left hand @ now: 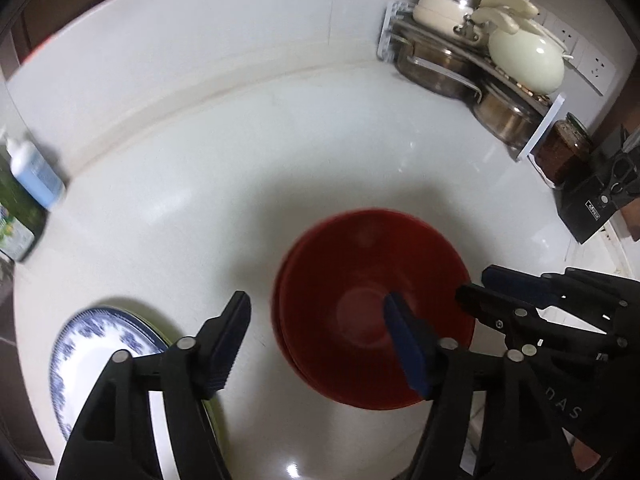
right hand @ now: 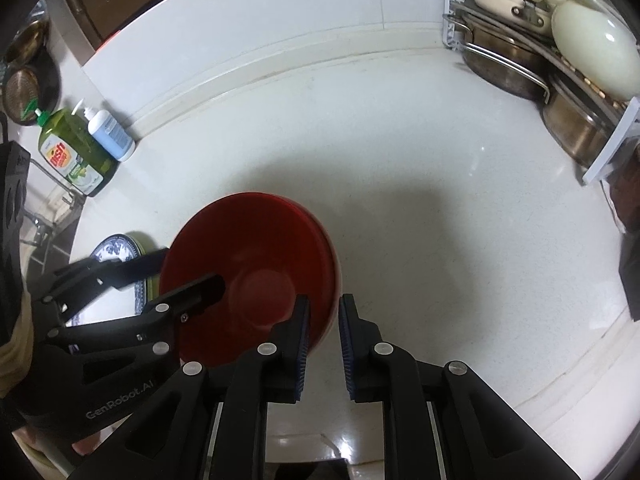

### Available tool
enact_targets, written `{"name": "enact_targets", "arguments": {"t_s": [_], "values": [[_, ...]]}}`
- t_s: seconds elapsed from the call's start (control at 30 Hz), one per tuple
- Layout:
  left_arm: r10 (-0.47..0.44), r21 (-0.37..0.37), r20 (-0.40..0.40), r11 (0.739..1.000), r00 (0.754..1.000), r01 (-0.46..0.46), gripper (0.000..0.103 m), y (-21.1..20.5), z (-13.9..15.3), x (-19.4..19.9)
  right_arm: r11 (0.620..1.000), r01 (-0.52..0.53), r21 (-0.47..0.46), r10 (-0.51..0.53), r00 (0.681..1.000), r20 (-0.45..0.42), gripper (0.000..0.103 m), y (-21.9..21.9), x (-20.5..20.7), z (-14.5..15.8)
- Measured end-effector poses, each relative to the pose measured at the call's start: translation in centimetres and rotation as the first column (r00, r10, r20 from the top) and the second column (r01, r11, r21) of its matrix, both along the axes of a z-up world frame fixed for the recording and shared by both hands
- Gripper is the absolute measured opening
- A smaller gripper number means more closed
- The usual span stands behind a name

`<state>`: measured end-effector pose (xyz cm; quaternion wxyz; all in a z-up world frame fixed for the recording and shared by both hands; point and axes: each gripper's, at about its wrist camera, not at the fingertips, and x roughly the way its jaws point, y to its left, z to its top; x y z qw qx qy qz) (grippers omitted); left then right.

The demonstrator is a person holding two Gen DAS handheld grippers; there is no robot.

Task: Organize plates and bowls
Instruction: 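Lower the red-and-black bowl into the pink bowl and open both grippers, then close both grippers on the rim of the nested bowl stack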

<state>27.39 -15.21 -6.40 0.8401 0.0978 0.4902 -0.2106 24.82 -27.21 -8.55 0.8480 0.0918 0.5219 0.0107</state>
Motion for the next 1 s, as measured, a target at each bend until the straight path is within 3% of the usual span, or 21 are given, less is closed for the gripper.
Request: {"name": "enact_targets", "arguments": {"t_s": [0.07, 0.47, 0.5, 0.6, 1.0], "values": [[-0.009, 0.002, 0.006, 1.0, 1.0, 0.009, 0.073, 0.1, 0.4, 0.1, 1.0, 0.006, -0.008, -0.006, 1.0, 0.015, 0.027, 0.0, -0.2, 0.4], [0.025, -0.017, 0.04, 1.0, 0.999, -0.024, 0.076, 2.0, 2.7, -0.9, 0.999, 0.042, -0.019, -0.039, 0.994, 0.106, 0.028, 0.5, -2.0, 3.4], [0.032, -0.016, 0.044, 0.999, 0.999, -0.031, 0.076, 2.2, 2.7, -0.9, 0.999, 0.045, -0.02, -0.042, 0.993, 0.113, 0.033, 0.5, -2.1, 3.6], [0.047, -0.001, 0.052, 0.999, 0.998, -0.047, 0.077, 2.8, 2.5, -0.8, 0.998, 0.063, -0.024, -0.059, 0.989, 0.138, 0.043, 0.5, -2.5, 3.9], [0.057, 0.055, -0.022, 0.997, 0.998, -0.056, 0.075, 3.5, -1.0, 0.3, 0.984, 0.17, 0.05, -0.174, 0.98, 0.094, 0.043, -0.3, -1.8, 1.1]]}}
